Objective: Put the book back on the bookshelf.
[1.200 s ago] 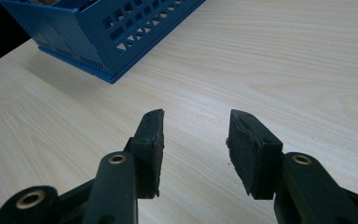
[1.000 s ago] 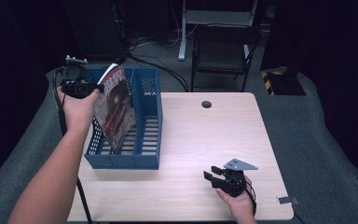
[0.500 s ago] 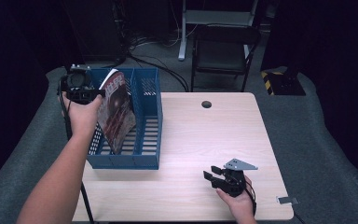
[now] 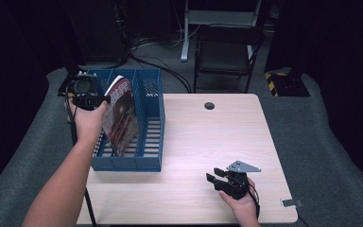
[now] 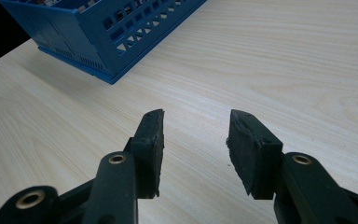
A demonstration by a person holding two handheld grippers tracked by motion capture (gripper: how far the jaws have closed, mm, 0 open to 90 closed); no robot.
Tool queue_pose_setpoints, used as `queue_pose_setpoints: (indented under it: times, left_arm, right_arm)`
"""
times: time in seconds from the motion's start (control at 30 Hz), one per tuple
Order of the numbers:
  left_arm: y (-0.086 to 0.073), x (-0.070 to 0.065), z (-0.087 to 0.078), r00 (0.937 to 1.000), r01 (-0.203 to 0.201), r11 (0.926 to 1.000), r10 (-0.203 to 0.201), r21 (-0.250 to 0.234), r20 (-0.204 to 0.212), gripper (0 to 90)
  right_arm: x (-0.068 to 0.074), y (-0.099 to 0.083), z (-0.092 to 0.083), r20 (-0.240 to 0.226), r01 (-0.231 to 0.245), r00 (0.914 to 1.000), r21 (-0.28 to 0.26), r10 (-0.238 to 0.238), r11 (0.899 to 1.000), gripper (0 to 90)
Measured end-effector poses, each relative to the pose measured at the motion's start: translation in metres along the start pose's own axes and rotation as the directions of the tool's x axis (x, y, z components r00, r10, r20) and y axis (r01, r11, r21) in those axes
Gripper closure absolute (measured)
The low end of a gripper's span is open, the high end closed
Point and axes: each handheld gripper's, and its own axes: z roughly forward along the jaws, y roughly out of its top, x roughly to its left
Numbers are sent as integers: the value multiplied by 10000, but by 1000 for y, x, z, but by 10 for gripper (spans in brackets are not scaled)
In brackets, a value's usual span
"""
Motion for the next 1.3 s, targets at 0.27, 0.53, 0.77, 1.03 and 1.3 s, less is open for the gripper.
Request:
queue_pose_setpoints:
  times: [0.27, 0.53, 0.77, 1.03, 1.3]
  left_arm:
    - [3, 0, 3, 9999, -46, 9998, 42, -209, -154, 841]
    - [1, -2, 7, 9994, -132, 9990, 118, -420, -333, 841]
    - [-1, -1, 11, 9991, -67, 9975, 38, -705, -411, 841]
    - [0, -2, 14, 9985, -118, 9946, 61, -1030, -553, 841]
    - [0, -1, 16, 9979, -5, 9927, -73, -1209, -637, 841]
  right_arm:
    - [-1, 0, 0, -2, -5, 10000, -62, 5, 10000, 555]
    - [-1, 0, -1, 4, -22, 10000, -50, 23, 10000, 556]
    - [-2, 0, -2, 17, -29, 10000, -108, 29, 9999, 556]
    - [-3, 0, -3, 3, -78, 10000, -138, 78, 9999, 556]
    - [-3, 0, -3, 28, -86, 10000, -171, 86, 9998, 556]
